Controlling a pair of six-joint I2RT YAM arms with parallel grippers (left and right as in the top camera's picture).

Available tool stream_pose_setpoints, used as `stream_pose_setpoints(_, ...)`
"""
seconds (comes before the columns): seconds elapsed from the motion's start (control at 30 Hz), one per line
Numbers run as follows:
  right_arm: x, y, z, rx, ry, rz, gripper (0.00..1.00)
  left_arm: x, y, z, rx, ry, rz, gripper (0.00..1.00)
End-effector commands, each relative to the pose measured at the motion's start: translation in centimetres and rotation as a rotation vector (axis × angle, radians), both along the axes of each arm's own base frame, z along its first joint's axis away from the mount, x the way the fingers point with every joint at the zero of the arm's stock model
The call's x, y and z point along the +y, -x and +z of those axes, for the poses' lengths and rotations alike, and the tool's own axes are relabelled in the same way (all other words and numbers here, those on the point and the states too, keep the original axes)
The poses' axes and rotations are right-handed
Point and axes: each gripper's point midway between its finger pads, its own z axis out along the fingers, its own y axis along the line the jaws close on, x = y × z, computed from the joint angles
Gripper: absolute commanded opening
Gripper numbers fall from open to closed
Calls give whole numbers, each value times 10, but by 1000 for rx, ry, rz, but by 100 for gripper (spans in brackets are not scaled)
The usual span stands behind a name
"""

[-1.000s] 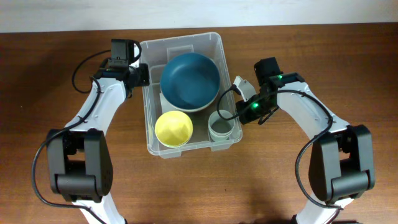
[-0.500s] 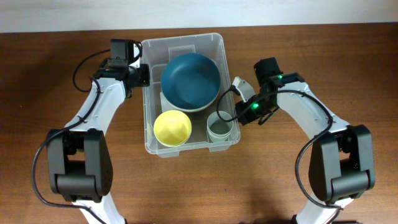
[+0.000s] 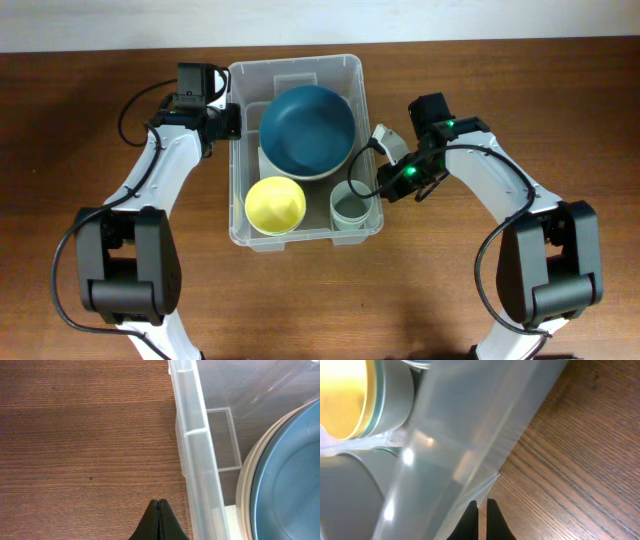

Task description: Pack container

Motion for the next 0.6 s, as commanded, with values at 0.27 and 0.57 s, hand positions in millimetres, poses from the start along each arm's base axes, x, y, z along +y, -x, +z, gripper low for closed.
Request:
stream_pose_setpoints(0.27, 12, 4, 4, -1, -63, 46, 4, -16, 4, -2, 17, 38, -79, 1)
stream_pose_setpoints(0.57, 4, -3, -2, -28, 1, 29, 4, -3, 5, -4, 24, -24, -29, 2)
